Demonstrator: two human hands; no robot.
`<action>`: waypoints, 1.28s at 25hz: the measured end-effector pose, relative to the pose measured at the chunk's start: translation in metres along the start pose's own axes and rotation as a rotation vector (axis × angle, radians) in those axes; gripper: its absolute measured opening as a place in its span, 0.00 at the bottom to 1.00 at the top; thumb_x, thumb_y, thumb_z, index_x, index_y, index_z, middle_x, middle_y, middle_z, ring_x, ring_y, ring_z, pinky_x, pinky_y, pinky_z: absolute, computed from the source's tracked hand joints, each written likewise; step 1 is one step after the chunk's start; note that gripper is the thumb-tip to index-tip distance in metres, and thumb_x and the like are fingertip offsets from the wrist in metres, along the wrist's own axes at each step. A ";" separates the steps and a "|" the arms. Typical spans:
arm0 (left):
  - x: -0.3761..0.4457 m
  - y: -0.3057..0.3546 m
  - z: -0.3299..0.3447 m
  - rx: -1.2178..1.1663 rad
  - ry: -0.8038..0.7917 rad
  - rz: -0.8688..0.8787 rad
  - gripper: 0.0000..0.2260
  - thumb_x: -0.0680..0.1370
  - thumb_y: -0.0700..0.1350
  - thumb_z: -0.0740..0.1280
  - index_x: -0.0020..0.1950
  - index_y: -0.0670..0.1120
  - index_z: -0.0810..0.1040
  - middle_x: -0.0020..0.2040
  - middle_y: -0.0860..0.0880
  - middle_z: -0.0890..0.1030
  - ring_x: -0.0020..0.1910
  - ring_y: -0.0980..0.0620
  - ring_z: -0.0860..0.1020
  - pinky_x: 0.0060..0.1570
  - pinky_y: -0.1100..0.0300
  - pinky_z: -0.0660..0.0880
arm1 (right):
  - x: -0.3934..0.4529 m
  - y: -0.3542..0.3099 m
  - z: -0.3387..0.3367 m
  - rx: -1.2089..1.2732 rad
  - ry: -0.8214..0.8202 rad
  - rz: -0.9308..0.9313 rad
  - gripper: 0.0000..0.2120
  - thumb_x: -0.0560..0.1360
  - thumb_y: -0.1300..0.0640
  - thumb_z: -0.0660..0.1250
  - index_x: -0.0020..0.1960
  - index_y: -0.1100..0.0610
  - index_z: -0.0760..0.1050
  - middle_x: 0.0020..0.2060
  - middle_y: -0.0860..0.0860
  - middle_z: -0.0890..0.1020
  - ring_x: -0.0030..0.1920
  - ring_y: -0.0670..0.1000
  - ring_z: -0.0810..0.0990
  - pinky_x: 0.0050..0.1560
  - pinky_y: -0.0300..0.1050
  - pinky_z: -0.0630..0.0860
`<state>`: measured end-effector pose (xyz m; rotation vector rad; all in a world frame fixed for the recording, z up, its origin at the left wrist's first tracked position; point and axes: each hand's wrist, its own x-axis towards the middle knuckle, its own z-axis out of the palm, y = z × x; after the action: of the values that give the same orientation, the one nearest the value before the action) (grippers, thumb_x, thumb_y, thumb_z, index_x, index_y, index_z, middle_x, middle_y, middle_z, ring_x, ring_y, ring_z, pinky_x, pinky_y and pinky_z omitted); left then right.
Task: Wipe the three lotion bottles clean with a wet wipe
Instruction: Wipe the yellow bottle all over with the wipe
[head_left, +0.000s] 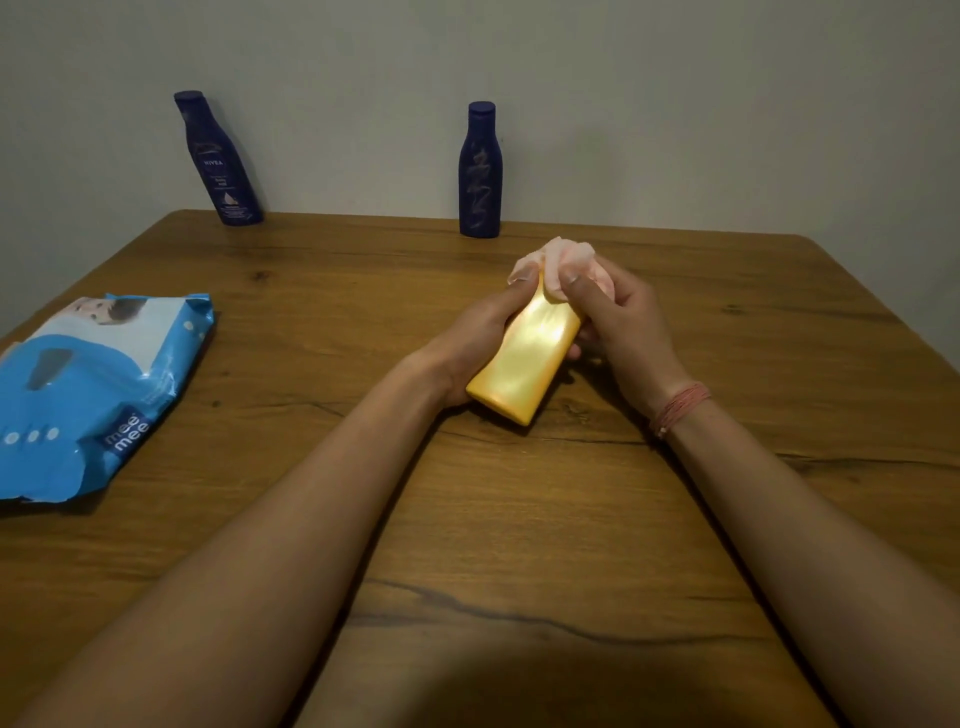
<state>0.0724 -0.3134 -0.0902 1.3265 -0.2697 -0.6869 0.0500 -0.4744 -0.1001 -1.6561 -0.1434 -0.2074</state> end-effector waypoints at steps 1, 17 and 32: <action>-0.001 0.000 0.000 -0.001 -0.010 -0.004 0.24 0.83 0.60 0.54 0.69 0.44 0.72 0.50 0.43 0.84 0.45 0.47 0.83 0.46 0.54 0.81 | 0.000 0.000 0.000 -0.012 0.001 -0.004 0.16 0.79 0.49 0.64 0.64 0.54 0.76 0.49 0.52 0.81 0.41 0.45 0.81 0.35 0.38 0.78; 0.003 -0.005 0.003 -0.002 0.050 0.064 0.25 0.84 0.60 0.51 0.70 0.44 0.72 0.53 0.43 0.83 0.47 0.48 0.82 0.62 0.43 0.74 | 0.002 0.002 -0.005 -0.097 0.156 -0.114 0.04 0.77 0.51 0.67 0.51 0.49 0.78 0.44 0.46 0.82 0.40 0.39 0.80 0.38 0.34 0.77; 0.008 -0.007 0.000 -0.044 0.095 0.101 0.28 0.83 0.62 0.49 0.70 0.44 0.72 0.53 0.45 0.83 0.46 0.50 0.82 0.49 0.54 0.78 | 0.003 0.005 -0.003 -0.183 0.210 -0.163 0.07 0.77 0.50 0.67 0.53 0.49 0.80 0.46 0.46 0.83 0.48 0.44 0.81 0.49 0.44 0.80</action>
<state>0.0764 -0.3194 -0.0988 1.2901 -0.2419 -0.5402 0.0538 -0.4777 -0.1046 -1.7933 -0.1028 -0.5296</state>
